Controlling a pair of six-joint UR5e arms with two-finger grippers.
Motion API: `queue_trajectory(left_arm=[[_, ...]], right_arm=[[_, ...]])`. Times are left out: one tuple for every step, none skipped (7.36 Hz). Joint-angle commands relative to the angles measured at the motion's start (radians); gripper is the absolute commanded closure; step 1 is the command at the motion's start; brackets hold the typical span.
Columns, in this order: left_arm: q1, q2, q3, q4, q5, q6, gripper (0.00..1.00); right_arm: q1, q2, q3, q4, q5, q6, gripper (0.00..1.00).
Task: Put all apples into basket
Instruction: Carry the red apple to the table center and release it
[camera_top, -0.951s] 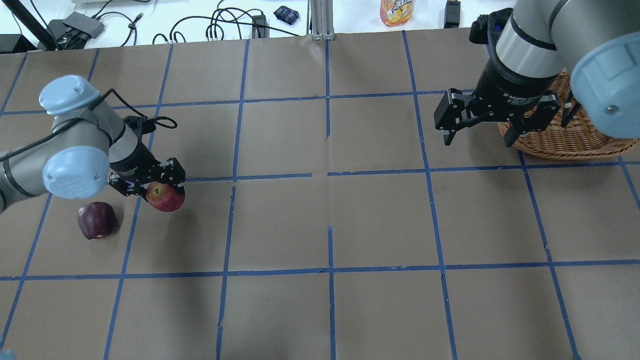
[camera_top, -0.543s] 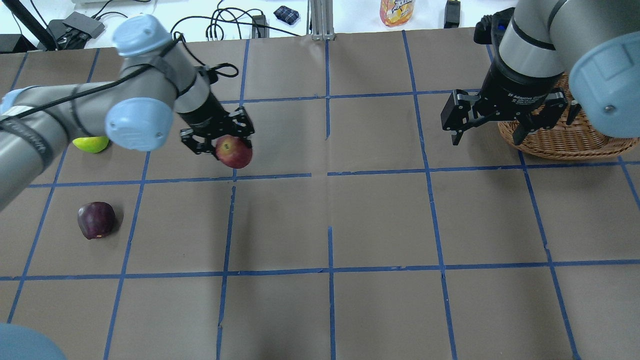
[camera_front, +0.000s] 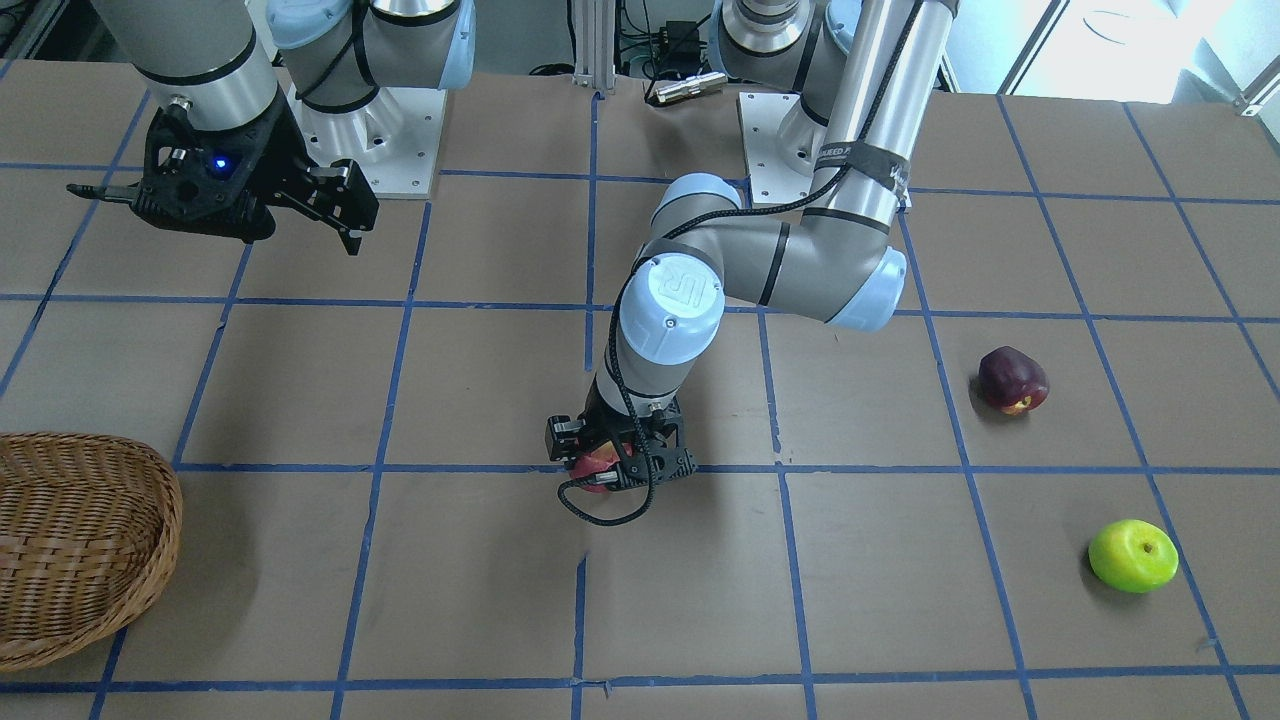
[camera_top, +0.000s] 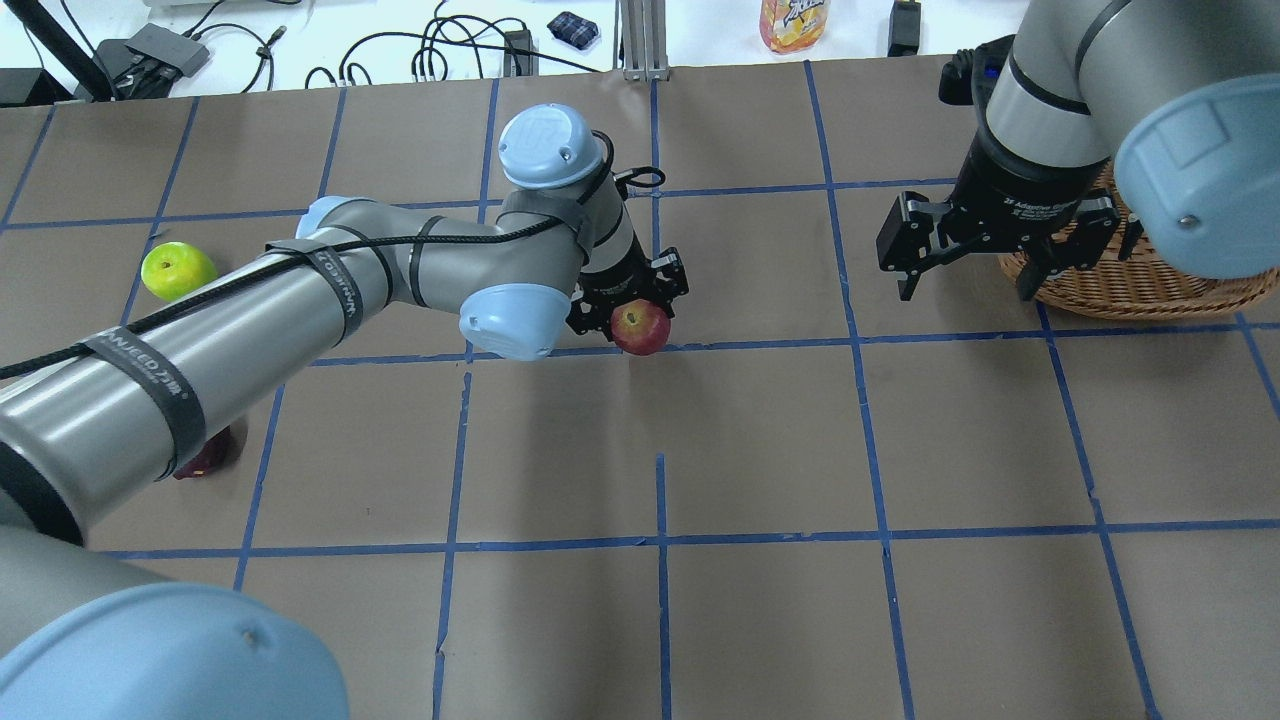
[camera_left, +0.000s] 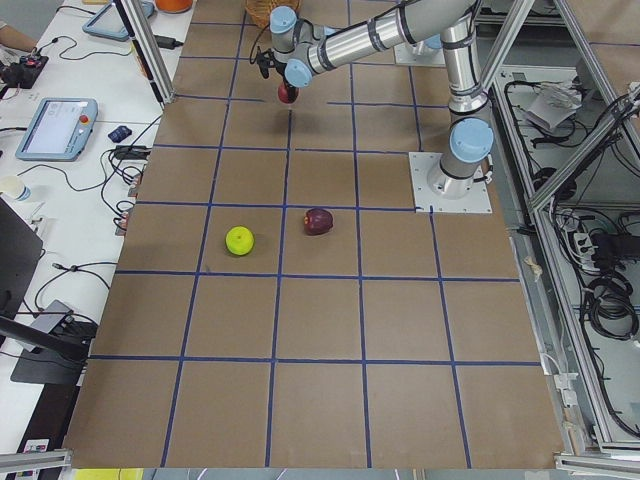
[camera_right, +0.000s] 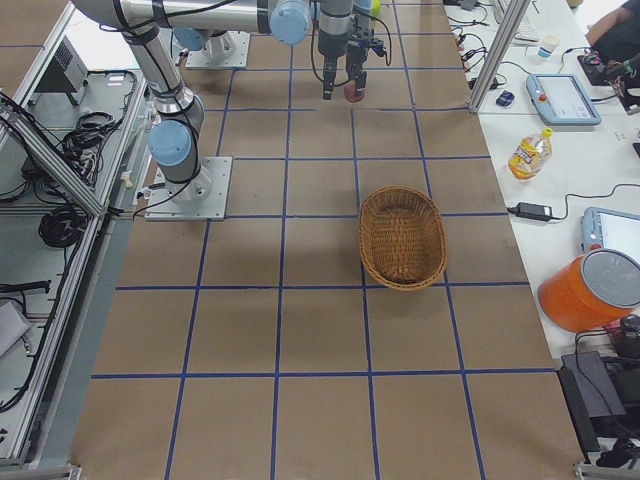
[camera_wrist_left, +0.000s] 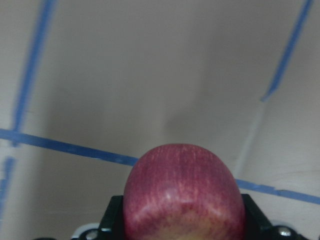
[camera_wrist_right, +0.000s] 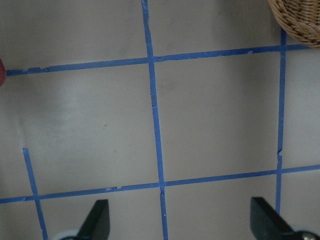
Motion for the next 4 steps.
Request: queue_trajectory(left_arm=[[-0.006, -0.033, 0.005, 0.097, -0.005, 0.002, 0.0], [0.033, 0.011, 0.03, 0.095, -0.008, 0.042, 0.0], [0.108, 0.062, 0.075, -0.004, -0.027, 0.092, 0.0], [0.206, 0.117, 0.131, -0.159, -0.055, 0.249, 0.0]], right_arm=[[0.009, 0.083, -0.008, -0.078, 0.0, 0.013, 0.0], [0.015, 0.098, -0.014, -0.079, 0.011, 0.011, 0.0], [0.015, 0.12, -0.016, -0.083, 0.023, 0.013, 0.0], [0.027, 0.14, -0.023, -0.139, 0.039, 0.037, 0.0]])
